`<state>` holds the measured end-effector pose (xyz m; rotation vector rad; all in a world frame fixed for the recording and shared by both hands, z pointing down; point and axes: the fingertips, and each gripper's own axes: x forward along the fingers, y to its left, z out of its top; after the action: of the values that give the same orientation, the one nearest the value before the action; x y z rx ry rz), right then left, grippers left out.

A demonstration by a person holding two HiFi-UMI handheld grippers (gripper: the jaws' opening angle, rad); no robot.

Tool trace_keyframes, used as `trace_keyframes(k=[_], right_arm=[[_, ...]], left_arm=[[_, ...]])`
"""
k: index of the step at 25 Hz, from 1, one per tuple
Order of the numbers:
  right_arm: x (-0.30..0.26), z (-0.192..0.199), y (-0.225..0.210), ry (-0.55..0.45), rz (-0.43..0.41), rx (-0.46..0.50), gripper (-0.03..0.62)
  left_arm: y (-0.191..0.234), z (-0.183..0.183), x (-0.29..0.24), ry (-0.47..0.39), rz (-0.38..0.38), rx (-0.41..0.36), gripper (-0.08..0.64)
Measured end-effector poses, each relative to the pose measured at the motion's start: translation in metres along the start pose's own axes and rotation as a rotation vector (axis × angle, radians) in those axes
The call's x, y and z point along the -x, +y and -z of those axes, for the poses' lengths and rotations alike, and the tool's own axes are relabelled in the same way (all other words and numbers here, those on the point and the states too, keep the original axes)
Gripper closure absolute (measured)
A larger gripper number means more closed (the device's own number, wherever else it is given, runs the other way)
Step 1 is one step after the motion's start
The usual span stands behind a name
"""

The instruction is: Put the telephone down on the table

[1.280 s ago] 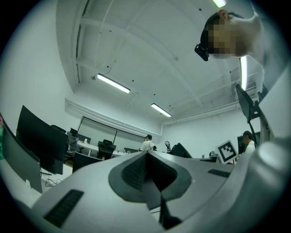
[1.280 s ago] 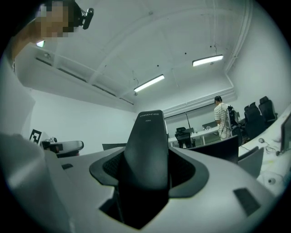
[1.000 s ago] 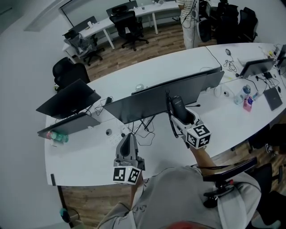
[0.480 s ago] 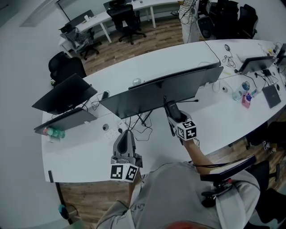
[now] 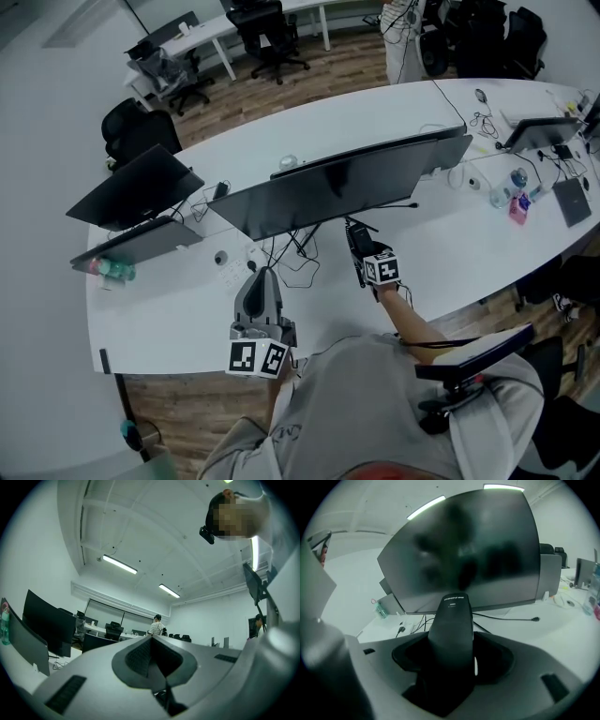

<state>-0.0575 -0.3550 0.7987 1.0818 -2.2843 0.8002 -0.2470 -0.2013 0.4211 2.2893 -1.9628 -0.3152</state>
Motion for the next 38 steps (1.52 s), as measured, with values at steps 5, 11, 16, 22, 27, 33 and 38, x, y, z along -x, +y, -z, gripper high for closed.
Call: trace_keyframes(k=[5,11,16,22,27,33,38], right_arm=[[-0.031,0.039,-0.014,0.081,0.025,-0.029,0.308],[-0.061,0.085,-0.034,0.176,0.072,-0.03,0.308],[-0.073,0.112,-0.052,0.24,0.121,-0.04,0.308],[-0.081,0.12,-0.061,0.256,0.131,-0.017,0.308],[-0.089,0.124,-0.06,0.254,0.112,-0.024,0.308],[-0.091,0.128,-0.059,0.257,0.088,-0.069,0.308],[-0.091,0.127,-0.059,0.254,0.081,-0.075,0.308]], left_arm=[[0.003,0.001,0.004,0.01,-0.014,-0.001,0.549],[0.008,0.002,0.01,0.016,-0.03,-0.01,0.549],[0.013,0.002,0.014,0.025,-0.046,-0.016,0.549],[0.016,0.006,0.012,0.042,-0.055,-0.018,0.549],[0.012,0.007,0.005,0.039,-0.045,-0.014,0.549],[0.004,0.013,0.0,0.048,-0.022,-0.009,0.549],[0.006,0.014,0.002,0.05,-0.03,-0.003,0.549]])
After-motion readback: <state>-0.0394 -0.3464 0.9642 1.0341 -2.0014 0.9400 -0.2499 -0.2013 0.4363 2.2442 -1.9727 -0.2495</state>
